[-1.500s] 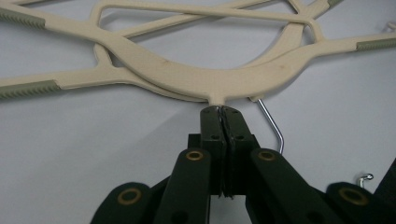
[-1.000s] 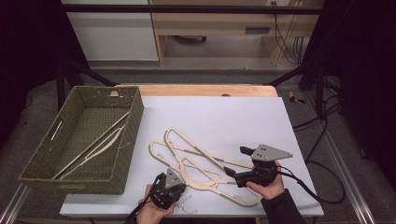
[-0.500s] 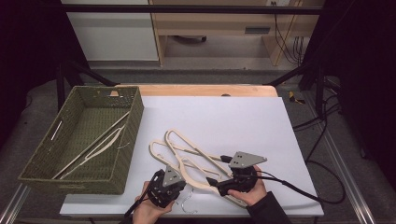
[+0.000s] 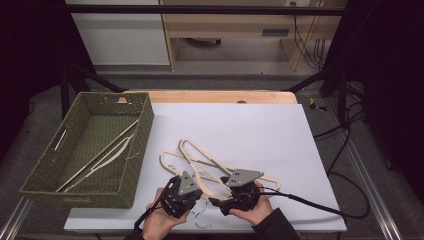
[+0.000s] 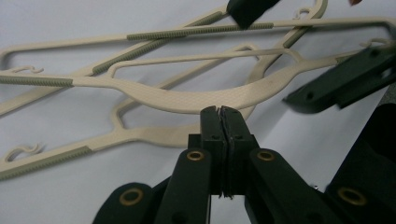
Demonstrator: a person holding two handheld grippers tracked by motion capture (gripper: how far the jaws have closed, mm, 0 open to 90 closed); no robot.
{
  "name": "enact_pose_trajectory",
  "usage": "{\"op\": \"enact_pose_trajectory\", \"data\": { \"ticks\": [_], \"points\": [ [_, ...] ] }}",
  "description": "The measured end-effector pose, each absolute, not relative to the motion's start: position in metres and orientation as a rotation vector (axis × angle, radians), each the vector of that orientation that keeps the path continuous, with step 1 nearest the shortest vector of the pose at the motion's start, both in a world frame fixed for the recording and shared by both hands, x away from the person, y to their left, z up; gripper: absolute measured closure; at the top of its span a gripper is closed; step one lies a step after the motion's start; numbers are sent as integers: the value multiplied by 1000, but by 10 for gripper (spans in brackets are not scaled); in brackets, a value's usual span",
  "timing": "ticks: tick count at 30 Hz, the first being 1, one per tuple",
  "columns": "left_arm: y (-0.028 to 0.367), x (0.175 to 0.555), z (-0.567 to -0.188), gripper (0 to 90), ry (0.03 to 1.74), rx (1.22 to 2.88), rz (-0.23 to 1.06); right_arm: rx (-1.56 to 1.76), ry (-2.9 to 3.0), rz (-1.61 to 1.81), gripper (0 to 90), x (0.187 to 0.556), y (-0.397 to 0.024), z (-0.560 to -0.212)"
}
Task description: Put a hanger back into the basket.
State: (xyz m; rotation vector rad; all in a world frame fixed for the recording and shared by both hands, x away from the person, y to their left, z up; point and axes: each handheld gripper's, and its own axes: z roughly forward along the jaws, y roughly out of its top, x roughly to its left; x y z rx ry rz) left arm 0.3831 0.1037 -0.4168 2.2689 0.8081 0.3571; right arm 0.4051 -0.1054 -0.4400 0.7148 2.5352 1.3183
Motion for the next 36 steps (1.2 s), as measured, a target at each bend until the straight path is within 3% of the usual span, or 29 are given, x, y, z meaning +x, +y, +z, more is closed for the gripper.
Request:
{"op": "enact_pose_trajectory", "data": {
  "ticks": [18,24,28,29,36],
  "points": [
    [98,384,-409,888,783,2265,342,664,2650,1189,718,408,-98,-452],
    [104,386,-406,867,773,2221,314,630,2641,1198,737,406,-99,-450],
    [119,387,-393,608,748,2112,329,622,2616,1202,742,406,-102,-446],
    [124,387,-389,608,736,2076,338,622,2616,1202,742,406,-102,-446],
    [157,390,-366,363,712,1915,417,637,2579,1220,754,406,-109,-436]
  ]
}}
